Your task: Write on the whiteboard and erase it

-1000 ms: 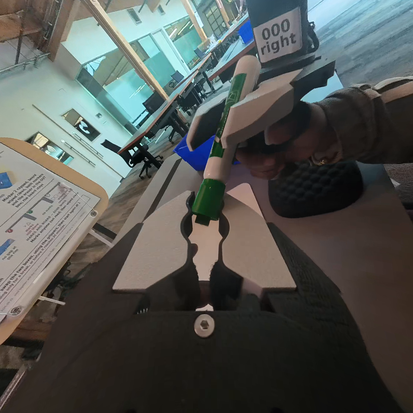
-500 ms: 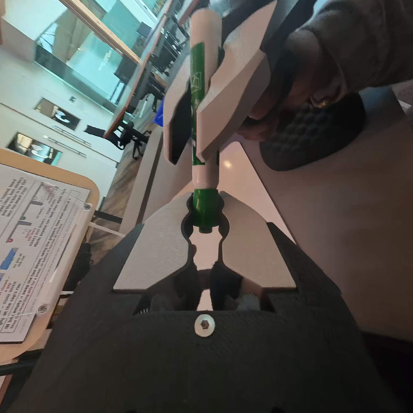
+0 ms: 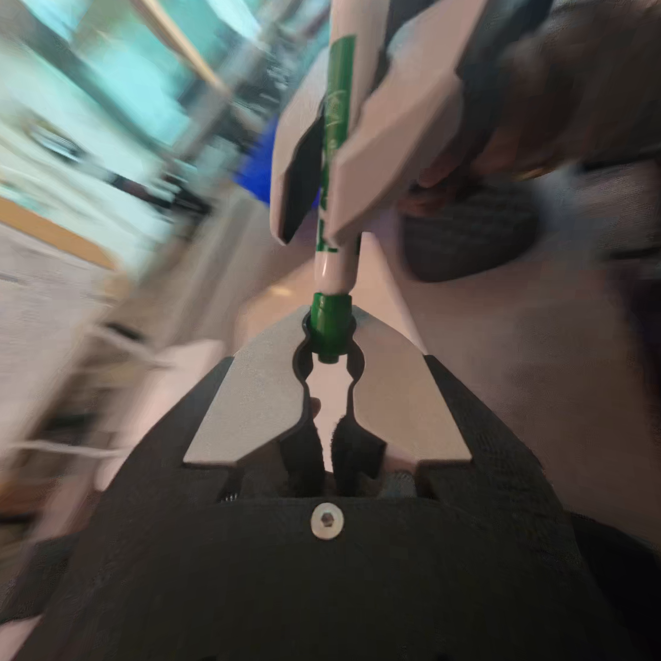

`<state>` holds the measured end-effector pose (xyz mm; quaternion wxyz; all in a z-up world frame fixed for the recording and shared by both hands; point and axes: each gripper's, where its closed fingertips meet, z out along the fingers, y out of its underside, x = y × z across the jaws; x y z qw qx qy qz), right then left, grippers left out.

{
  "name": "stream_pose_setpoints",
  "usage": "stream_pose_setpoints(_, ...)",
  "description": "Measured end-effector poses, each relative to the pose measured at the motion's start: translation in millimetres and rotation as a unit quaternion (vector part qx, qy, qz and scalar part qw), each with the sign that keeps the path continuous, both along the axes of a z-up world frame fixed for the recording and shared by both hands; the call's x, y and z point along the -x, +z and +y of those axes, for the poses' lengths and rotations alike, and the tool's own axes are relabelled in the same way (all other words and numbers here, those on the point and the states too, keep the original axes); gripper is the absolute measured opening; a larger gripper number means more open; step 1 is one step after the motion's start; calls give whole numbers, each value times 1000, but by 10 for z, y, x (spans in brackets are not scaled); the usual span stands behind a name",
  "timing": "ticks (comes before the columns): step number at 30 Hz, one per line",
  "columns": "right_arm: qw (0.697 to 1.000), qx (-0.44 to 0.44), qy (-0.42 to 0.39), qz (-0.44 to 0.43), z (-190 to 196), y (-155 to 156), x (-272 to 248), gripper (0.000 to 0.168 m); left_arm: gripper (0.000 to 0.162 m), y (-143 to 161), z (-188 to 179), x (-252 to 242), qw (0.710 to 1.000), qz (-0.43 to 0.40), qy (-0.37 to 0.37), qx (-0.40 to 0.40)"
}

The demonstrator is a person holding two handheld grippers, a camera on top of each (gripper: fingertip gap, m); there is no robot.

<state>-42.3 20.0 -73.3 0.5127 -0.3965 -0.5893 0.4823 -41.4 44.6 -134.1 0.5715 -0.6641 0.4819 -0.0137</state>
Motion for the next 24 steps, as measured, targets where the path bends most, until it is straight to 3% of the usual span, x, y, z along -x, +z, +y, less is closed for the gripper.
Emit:
stream_pose_setpoints(2, 995, -88, 38, -12, -187, -25, -58, 19, 15, -51, -253, -125, 983, -87, -79, 144)
stream_pose_setpoints(3, 991, -128, 38, -23, -231, -35, -65, 19, 15, -56, -286, -139, 981, -90, -89, 149)
stream_pose_setpoints(5, 991, -130, 5, -31, -138, 33, -45, 19, 14, 65, -66, -20, 999, 7, -6, -35)
stream_pose_setpoints(6, 997, -83, -8, -8, -62, 151, -51, 19, 14, 245, 32, 68, 981, 76, 52, -170)
stream_pose_setpoints(7, 999, -20, -25, 27, 47, 318, -112, 19, 13, 364, 111, 216, 945, 148, 114, -269)
stream_pose_setpoints(8, 995, 42, -45, 76, 214, 519, -256, 19, 13, 317, 208, 453, 922, 198, 155, -296)
stream_pose_setpoints(9, 986, 94, -58, 123, 384, 679, -444, 19, 14, 108, 290, 700, 947, 150, 179, -222)
stream_pose_setpoints(10, 979, 118, -80, 143, 539, 738, -594, 19, 14, -39, 300, 837, 972, 50, 183, -137)
stream_pose_setpoints(12, 979, 111, -122, 118, 707, 617, -664, 19, 14, -90, 269, 902, 981, -40, 180, -52)
stream_pose_setpoints(14, 976, 148, -112, 116, 715, 544, -605, 19, 14, -28, 305, 886, 979, -81, 182, -32)
stream_pose_setpoints(18, 970, 180, -105, 128, 769, 501, -467, 19, 14, -185, 445, 1121, 971, -48, 234, 12)
stream_pose_setpoints(24, 955, 245, -85, 142, 850, 365, -304, 19, 15, -929, 260, 1734, 915, 39, 366, 166)
